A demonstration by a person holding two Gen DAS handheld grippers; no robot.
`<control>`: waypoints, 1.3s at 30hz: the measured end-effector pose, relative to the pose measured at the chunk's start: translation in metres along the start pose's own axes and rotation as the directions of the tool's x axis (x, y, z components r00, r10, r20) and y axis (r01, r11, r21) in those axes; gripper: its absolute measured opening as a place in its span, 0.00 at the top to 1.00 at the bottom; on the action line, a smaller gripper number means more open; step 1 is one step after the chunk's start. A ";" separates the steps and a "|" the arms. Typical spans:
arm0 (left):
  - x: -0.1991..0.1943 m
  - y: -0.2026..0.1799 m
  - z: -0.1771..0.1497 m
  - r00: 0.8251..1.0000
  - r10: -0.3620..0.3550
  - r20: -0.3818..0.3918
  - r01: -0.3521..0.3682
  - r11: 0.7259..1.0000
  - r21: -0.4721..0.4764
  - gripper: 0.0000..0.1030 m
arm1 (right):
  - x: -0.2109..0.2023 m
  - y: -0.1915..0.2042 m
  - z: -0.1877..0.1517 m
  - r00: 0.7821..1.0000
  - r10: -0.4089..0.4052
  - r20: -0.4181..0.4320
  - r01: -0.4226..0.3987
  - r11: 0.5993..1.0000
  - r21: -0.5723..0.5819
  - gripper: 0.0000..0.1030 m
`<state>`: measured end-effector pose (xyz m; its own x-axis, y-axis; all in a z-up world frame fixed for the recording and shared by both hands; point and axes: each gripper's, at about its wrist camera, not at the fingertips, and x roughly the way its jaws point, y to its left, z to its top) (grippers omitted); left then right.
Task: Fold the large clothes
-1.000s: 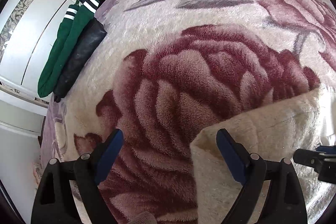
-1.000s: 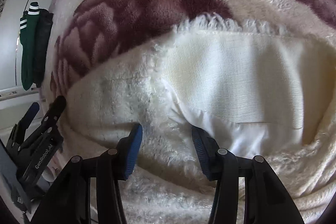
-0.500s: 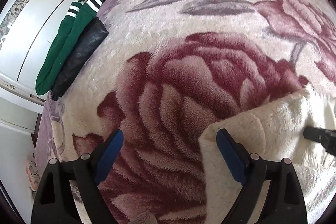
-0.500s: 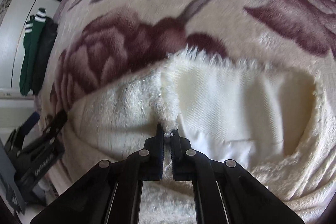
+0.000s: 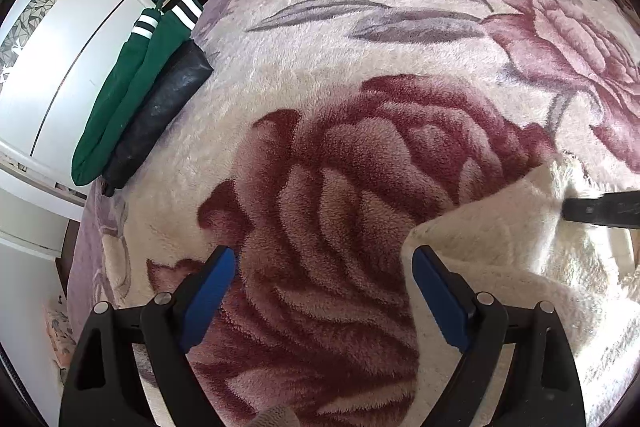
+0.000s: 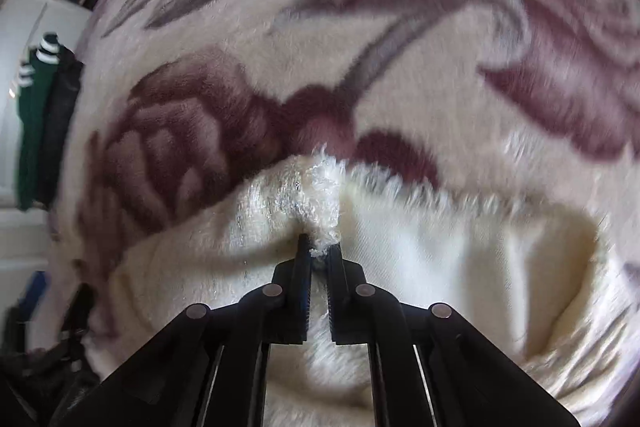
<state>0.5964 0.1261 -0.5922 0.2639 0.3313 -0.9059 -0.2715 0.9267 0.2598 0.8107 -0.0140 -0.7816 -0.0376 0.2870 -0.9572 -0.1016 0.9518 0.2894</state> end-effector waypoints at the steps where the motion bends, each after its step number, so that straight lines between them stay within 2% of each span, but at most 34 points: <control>1: -0.003 0.000 -0.001 1.000 -0.004 0.008 0.004 1.000 0.003 0.12 | -0.008 -0.006 -0.001 1.000 0.014 -0.010 -0.014 1.000 0.012 0.77; 3: -0.009 -0.003 -0.002 1.000 -0.003 0.024 0.003 1.000 0.014 0.12 | -0.042 -0.031 -0.004 0.999 0.022 0.034 -0.024 0.999 0.049 0.63; 4: -0.010 -0.005 -0.002 1.000 -0.005 0.029 0.004 1.000 0.020 0.12 | -0.058 -0.044 -0.006 0.998 -0.006 0.058 0.002 0.998 0.067 0.53; 5: -0.011 -0.008 -0.002 0.999 -0.007 0.033 0.006 1.000 0.026 0.12 | -0.072 -0.059 -0.007 0.996 -0.040 0.074 0.033 0.995 0.092 0.49; 7: -0.012 -0.018 0.000 0.999 -0.009 0.031 0.008 0.999 0.037 0.12 | -0.083 -0.090 -0.012 0.996 -0.069 0.056 0.060 0.987 0.147 0.49; 10: -0.014 -0.030 0.005 0.999 -0.022 0.030 0.020 0.999 0.045 0.12 | -0.066 -0.112 -0.020 0.996 -0.079 -0.051 0.088 0.979 0.186 0.49; 13: -0.017 -0.043 0.007 0.999 -0.015 0.046 0.012 0.997 0.071 0.12 | -0.049 -0.113 -0.027 0.969 -0.227 -0.102 0.240 0.960 0.142 0.49; 15: -0.018 -0.052 0.008 0.998 -0.012 0.056 0.006 0.996 0.091 0.12 | -0.044 -0.113 -0.029 0.958 -0.268 -0.097 0.281 0.946 0.160 0.50; 17: -0.019 -0.059 0.008 0.998 -0.015 0.057 0.009 0.994 0.109 0.12 | -0.045 -0.112 -0.030 0.948 -0.306 -0.085 0.316 0.932 0.179 0.54; 19: -0.022 -0.062 0.008 0.998 -0.016 0.067 0.008 0.993 0.121 0.12 | -0.058 -0.108 -0.034 0.960 -0.277 -0.032 0.277 0.938 0.210 0.54; 20: -0.023 -0.064 0.008 0.997 -0.013 0.072 0.004 0.992 0.127 0.12 | -0.066 -0.107 -0.035 0.958 -0.286 -0.011 0.281 0.936 0.210 0.53; 22: -0.023 -0.067 0.008 0.997 -0.015 0.071 0.005 0.991 0.130 0.12 | -0.072 -0.111 -0.037 0.940 -0.341 -0.006 0.335 0.921 0.198 0.51; 24: -0.021 -0.069 0.009 0.998 -0.020 0.060 0.012 0.992 0.126 0.12 | -0.058 -0.125 -0.037 0.920 -0.387 -0.068 0.393 0.902 0.181 0.50; 25: -0.021 -0.070 0.010 0.998 -0.023 0.055 0.017 0.992 0.121 0.12 | -0.046 -0.132 -0.038 0.918 -0.381 -0.110 0.395 0.902 0.176 0.58; 26: -0.022 -0.072 0.011 0.998 -0.029 0.059 0.022 0.992 0.126 0.12 | -0.038 -0.138 -0.040 0.929 -0.348 -0.126 0.367 0.910 0.192 0.87; 27: -0.023 -0.073 0.011 0.998 -0.028 0.065 0.019 0.991 0.129 0.12 | -0.036 -0.144 -0.042 0.942 -0.319 -0.110 0.336 0.914 0.229 0.87; 30: -0.026 -0.079 0.014 0.996 -0.017 0.092 0.003 0.989 0.148 0.12 | -0.043 -0.148 -0.039 0.955 -0.292 -0.057 0.296 0.909 0.294 0.92; 34: -0.025 -0.083 0.017 0.995 -0.013 0.095 -0.002 0.988 0.155 0.12 | -0.051 -0.149 -0.025 0.958 -0.286 -0.004 0.271 0.903 0.334 0.93; 39: -0.023 -0.089 0.023 0.995 -0.013 0.094 -0.003 0.985 0.172 0.12 | -0.045 -0.149 -0.005 0.957 -0.290 -0.002 0.272 0.897 0.348 0.93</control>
<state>0.6359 0.0396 -0.5870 0.3533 0.3343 -0.8737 -0.1088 0.9423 0.3166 0.8223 -0.1696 -0.7814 -0.0085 -0.0013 -1.0000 0.2444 0.9697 -0.0033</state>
